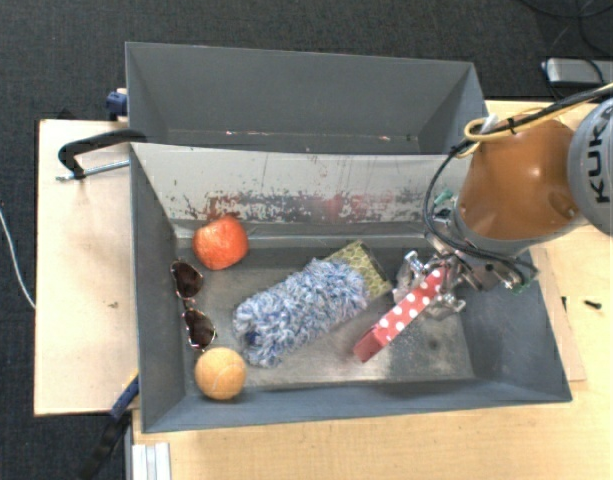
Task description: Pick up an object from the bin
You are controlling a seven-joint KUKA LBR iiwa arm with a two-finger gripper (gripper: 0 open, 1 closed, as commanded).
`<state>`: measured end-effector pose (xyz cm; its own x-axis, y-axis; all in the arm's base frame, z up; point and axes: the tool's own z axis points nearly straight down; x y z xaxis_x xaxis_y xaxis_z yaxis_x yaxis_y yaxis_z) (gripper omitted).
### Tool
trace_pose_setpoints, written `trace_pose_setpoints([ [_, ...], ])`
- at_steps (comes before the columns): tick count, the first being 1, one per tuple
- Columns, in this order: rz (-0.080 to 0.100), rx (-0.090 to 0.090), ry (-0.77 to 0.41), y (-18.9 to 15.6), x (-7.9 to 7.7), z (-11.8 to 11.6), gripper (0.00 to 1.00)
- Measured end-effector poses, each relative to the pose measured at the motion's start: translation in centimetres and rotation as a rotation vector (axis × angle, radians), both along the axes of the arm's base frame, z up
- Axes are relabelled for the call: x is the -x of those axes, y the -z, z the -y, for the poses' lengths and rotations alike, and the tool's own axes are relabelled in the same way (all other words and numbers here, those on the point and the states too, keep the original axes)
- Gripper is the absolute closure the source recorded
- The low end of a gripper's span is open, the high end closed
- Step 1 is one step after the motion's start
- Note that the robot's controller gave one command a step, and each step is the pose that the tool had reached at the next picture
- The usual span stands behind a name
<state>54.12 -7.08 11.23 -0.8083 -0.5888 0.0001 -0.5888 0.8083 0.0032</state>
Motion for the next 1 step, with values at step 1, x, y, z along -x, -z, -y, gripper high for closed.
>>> trace_pose_setpoints([
  [1,0.007,0.001,0.03,-12.56,-0.13,-0.87,1.0],
])
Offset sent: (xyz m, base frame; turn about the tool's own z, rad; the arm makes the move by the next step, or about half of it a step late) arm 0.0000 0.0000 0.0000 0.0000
